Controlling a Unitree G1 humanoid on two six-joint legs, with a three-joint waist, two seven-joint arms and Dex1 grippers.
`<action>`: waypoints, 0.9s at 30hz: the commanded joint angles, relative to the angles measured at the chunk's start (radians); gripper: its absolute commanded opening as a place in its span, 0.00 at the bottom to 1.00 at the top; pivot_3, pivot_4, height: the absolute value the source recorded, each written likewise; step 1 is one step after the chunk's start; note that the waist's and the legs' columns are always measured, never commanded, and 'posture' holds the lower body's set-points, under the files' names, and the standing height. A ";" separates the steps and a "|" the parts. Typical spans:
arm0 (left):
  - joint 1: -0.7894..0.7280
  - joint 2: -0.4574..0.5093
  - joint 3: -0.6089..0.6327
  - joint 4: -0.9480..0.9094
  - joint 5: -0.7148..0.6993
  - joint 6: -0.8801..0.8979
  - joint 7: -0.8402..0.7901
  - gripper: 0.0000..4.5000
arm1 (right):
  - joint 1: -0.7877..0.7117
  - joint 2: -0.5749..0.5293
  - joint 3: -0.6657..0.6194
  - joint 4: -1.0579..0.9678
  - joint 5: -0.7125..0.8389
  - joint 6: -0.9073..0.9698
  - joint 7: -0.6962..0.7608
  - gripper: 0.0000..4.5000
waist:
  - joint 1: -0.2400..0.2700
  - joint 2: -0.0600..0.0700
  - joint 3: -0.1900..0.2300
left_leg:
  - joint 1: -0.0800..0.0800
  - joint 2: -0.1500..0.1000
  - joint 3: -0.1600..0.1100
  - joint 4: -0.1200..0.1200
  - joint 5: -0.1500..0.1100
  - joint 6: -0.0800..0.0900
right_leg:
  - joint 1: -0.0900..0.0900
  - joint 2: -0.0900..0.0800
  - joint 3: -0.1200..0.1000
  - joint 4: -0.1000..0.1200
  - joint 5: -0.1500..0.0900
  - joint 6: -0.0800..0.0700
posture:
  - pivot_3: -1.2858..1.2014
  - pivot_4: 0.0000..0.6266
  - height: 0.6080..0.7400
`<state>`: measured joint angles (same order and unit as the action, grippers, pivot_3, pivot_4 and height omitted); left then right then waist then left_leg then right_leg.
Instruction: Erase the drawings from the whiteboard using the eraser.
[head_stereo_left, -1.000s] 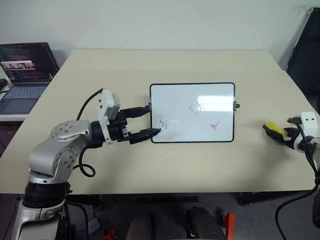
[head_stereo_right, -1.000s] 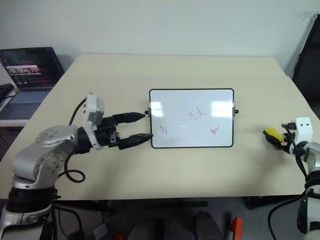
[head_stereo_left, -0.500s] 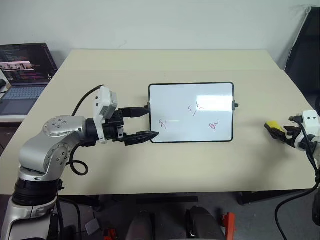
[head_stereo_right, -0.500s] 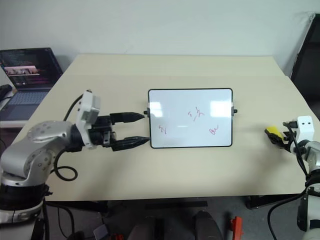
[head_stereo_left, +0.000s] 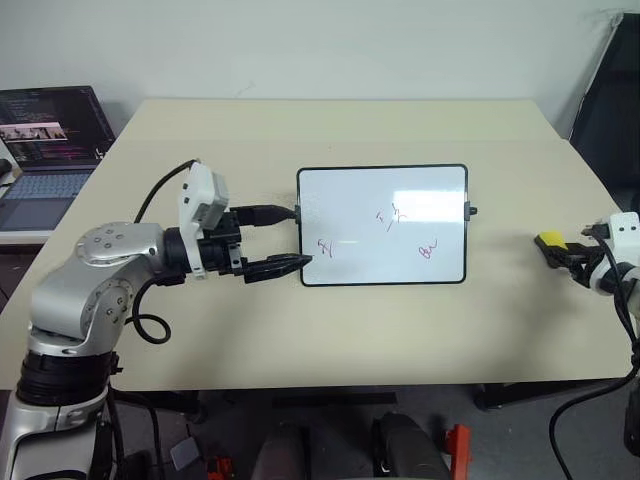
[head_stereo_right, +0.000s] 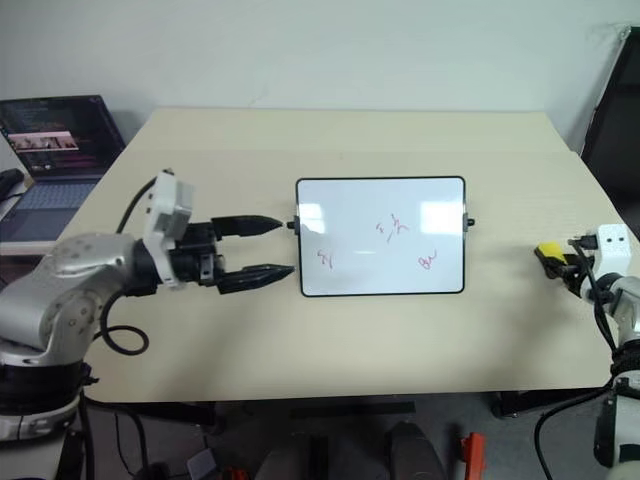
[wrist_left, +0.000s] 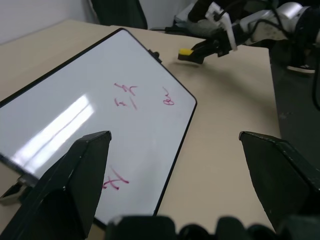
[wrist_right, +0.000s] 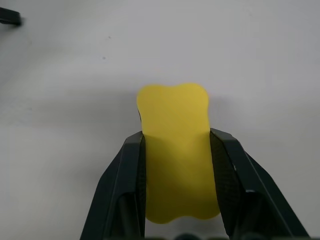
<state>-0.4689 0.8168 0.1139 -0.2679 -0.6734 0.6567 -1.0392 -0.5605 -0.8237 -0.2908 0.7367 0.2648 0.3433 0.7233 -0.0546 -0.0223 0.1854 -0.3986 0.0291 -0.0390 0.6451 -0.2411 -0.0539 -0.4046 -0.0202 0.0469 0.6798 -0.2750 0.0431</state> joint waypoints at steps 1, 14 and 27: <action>-0.001 0.039 0.062 0.006 0.012 -0.038 -0.012 1.00 | 0.037 -0.063 -0.051 -0.267 0.064 0.090 0.033 0.32 | 0.001 0.000 0.000 | 0.000 0.000 0.000 0.000 0.000 0.000 | 0.000 0.000 0.000 0.000 0.000 0.000 | 0.52 0.24 1.00; 0.140 0.100 0.115 0.131 0.092 -0.137 -0.055 1.00 | -0.165 0.103 0.355 -1.090 0.201 0.428 0.032 0.32 | -0.002 0.001 0.001 | 0.000 0.002 -0.002 0.000 0.000 0.000 | -0.001 0.001 -0.002 0.000 -0.001 0.000 | 0.52 0.24 1.00; 0.244 0.024 0.091 0.134 0.161 -0.244 -0.024 1.00 | -0.319 0.408 0.723 -0.695 -0.265 0.082 -0.111 0.32 | 0.022 0.000 0.002 | -0.003 0.001 -0.002 0.000 0.000 0.000 | -0.004 0.000 -0.003 0.001 0.000 -0.001 | 0.52 0.24 1.00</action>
<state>-0.2208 0.8380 0.1995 -0.1048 -0.5094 0.4267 -1.0701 -0.8472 -0.4200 0.4334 0.0083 0.0518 0.4844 0.6303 -0.0326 -0.0223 0.1871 -0.4018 0.0299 -0.0407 0.6452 -0.2412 -0.0539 -0.4088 -0.0205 0.0442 0.6806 -0.2752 0.0421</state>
